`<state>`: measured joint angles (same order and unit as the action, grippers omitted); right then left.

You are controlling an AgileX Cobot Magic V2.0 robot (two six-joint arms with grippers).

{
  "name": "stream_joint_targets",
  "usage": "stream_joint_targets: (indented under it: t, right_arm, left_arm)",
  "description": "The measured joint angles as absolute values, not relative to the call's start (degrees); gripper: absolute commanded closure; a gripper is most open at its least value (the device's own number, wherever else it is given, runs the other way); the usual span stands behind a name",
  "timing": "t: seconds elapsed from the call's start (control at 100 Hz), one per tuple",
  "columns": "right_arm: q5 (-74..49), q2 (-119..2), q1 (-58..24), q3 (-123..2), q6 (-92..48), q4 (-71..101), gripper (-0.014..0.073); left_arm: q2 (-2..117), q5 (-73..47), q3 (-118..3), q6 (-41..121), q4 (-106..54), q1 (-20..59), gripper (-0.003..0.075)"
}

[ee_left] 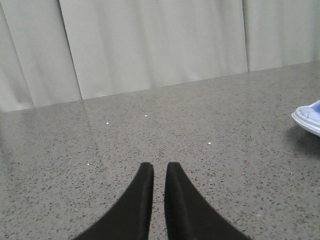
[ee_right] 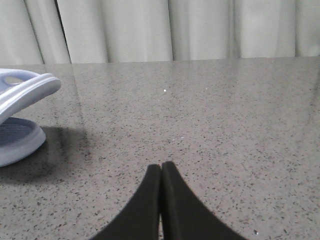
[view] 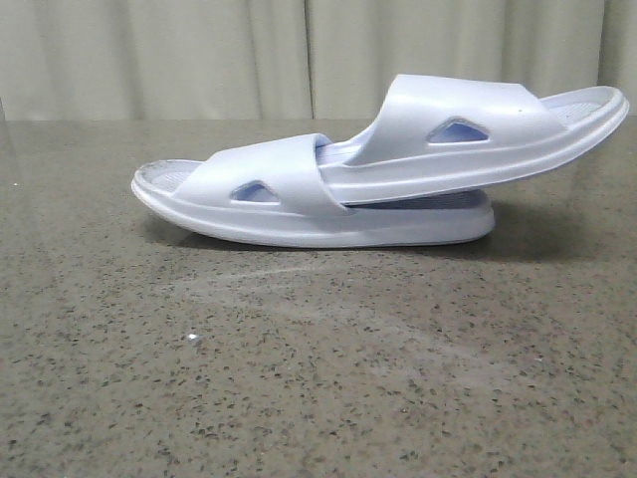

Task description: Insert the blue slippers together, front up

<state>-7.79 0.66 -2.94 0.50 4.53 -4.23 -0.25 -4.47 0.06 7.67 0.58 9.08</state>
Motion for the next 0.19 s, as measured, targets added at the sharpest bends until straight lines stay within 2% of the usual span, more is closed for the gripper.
stream_joint_targets:
  t: [0.19]
  right_arm:
    - [-7.8,0.7,-2.9,0.5,4.5,-4.2,0.0701]
  left_arm:
    - [-0.2,-4.5,0.1,7.7,0.6,9.1,0.0704]
